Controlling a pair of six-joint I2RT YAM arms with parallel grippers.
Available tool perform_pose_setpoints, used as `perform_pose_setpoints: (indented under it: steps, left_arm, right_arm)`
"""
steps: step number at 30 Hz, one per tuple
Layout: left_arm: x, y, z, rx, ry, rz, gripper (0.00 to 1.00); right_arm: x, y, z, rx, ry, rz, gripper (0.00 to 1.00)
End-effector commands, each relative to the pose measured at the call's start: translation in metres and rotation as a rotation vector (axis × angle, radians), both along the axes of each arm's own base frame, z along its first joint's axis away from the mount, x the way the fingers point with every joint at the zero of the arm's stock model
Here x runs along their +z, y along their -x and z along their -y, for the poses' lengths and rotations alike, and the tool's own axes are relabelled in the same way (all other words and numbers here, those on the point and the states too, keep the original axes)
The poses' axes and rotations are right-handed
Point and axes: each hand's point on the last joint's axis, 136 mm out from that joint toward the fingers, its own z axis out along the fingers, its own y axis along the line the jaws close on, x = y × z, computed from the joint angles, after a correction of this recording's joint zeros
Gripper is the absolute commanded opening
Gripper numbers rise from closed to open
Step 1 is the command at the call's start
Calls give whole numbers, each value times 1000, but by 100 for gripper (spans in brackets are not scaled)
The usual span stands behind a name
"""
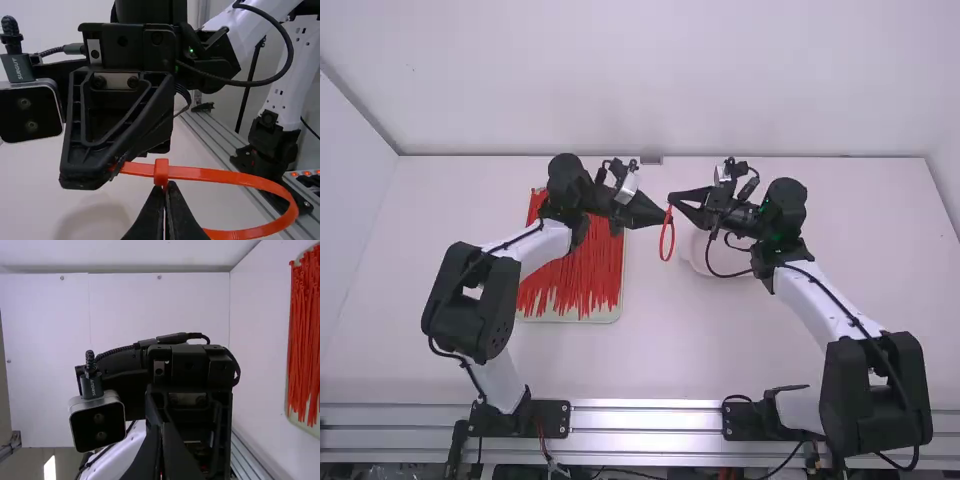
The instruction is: Fasten the cable tie
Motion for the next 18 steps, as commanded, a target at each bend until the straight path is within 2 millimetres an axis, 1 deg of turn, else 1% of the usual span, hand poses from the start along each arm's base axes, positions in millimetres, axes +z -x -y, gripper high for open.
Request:
perform_pose_setpoints:
  steps: [1,4,7,13,18]
  left_arm:
    - [13,9,-1,-31,3,31,2]
    - [11,9,-1,-30,-2,13,2]
    - [8,8,-1,-30,-4,5,2]
    - [-1,7,0,-31,-11,-17,2]
    - [-9,6,0,-24,-17,-37,2]
  right_arm:
    - [3,-6,4,-29,-3,11,0]
    - [7,-7,4,-30,-4,22,0]
    - [15,-10,6,-35,-5,50,0]
    - [20,-18,11,-54,23,68,0]
    - [30,-29,19,-78,46,101,0]
